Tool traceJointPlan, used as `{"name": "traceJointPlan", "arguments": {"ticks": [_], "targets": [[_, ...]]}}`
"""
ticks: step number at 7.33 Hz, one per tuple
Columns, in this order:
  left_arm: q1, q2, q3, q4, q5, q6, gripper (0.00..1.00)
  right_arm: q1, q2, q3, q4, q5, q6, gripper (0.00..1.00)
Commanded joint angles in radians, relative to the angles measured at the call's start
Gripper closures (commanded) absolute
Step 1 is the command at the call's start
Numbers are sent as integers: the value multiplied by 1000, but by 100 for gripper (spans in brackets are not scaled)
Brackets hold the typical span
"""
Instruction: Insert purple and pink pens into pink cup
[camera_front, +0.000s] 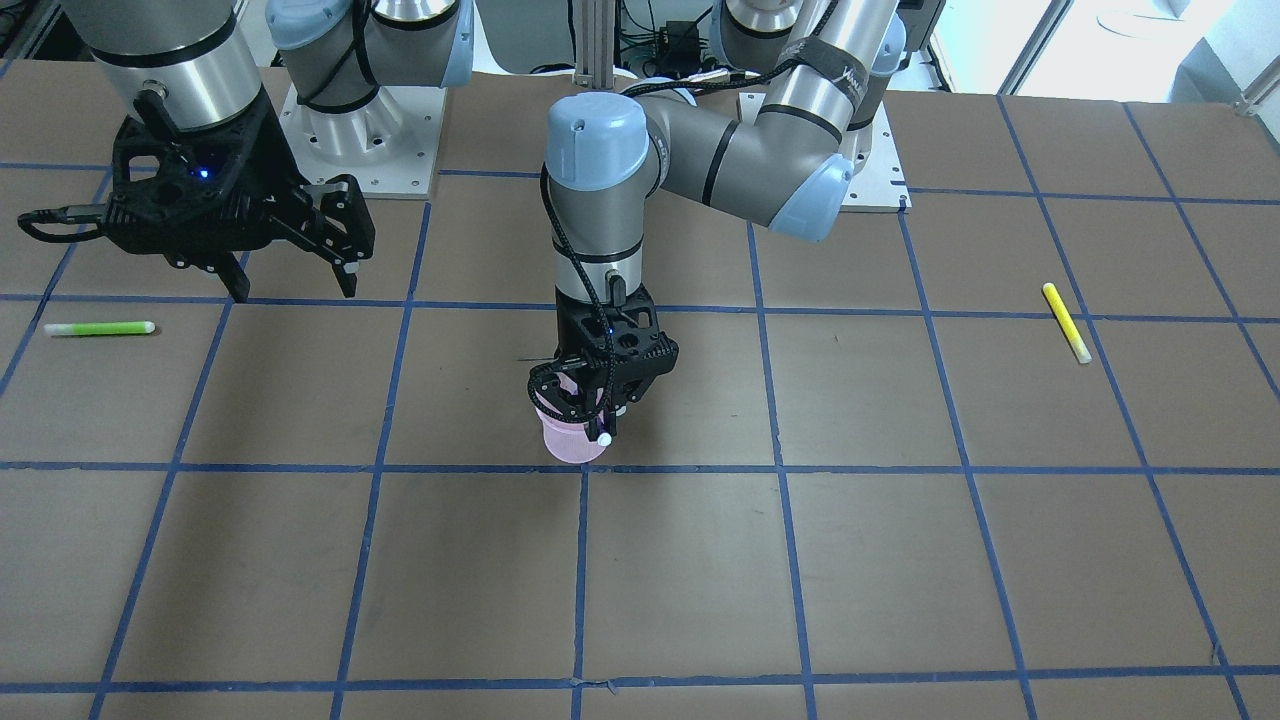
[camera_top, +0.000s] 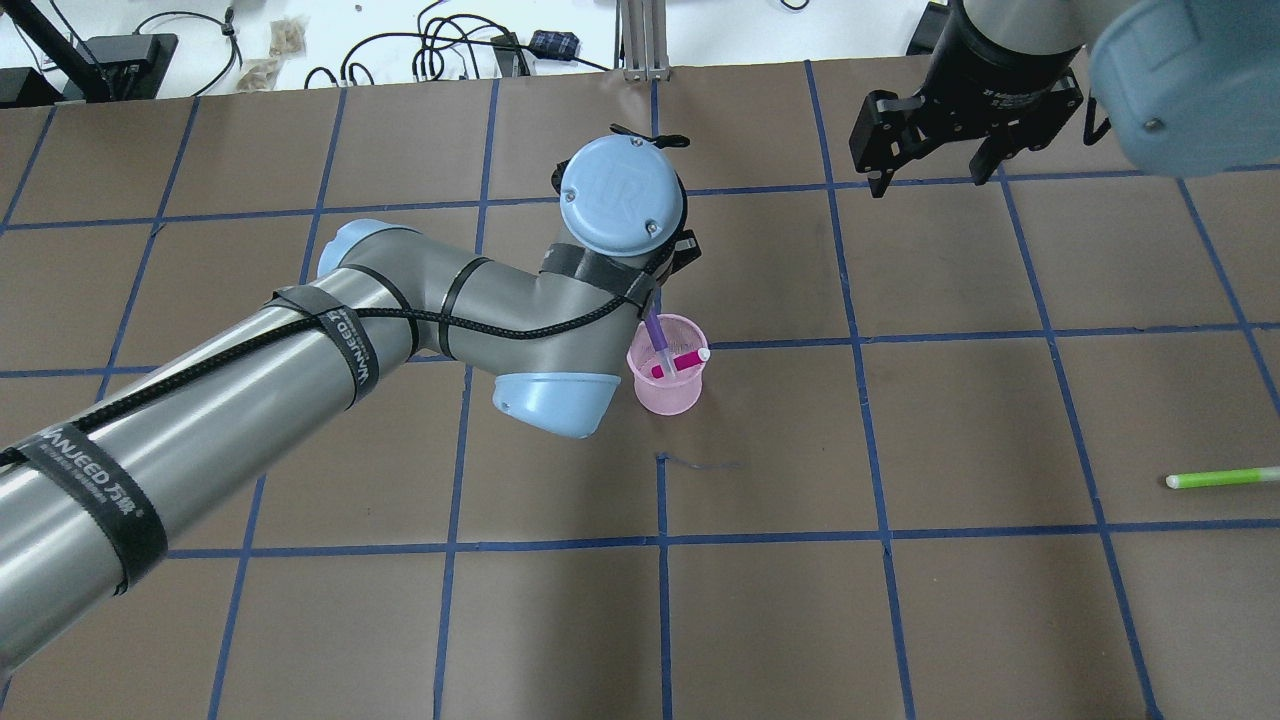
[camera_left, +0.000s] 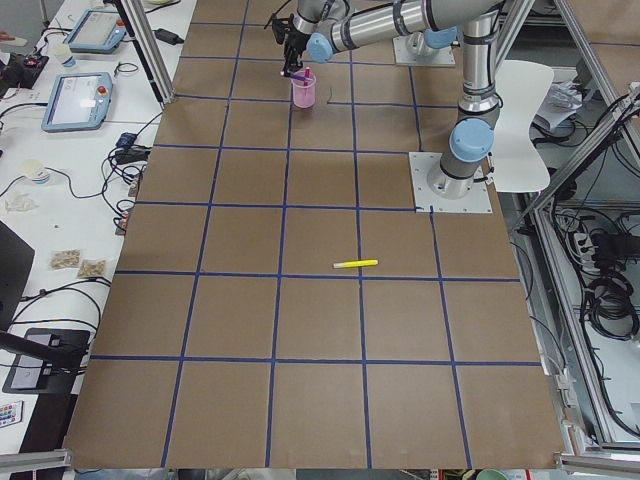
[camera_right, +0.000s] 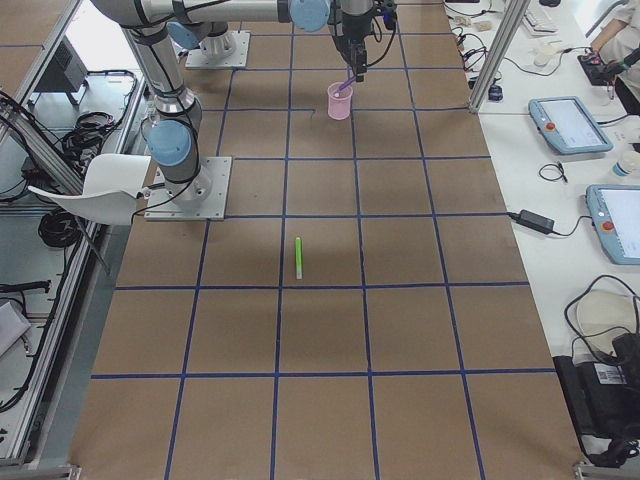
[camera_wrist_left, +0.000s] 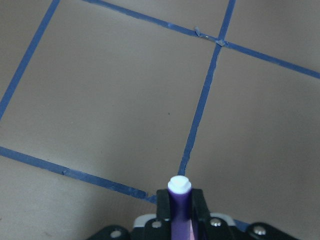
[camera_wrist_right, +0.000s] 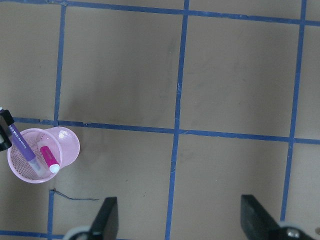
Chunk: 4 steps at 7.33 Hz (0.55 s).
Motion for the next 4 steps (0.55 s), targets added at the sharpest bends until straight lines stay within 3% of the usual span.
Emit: {"name": "traceJointPlan", "arguments": {"ticks": [1,4], "targets": [[-4,-5,1,2,-2,-3,0,0,0,2,2,-1,0,12],[3,30,12,-18,-10,17,0,0,3,2,0,1,0,12]]}}
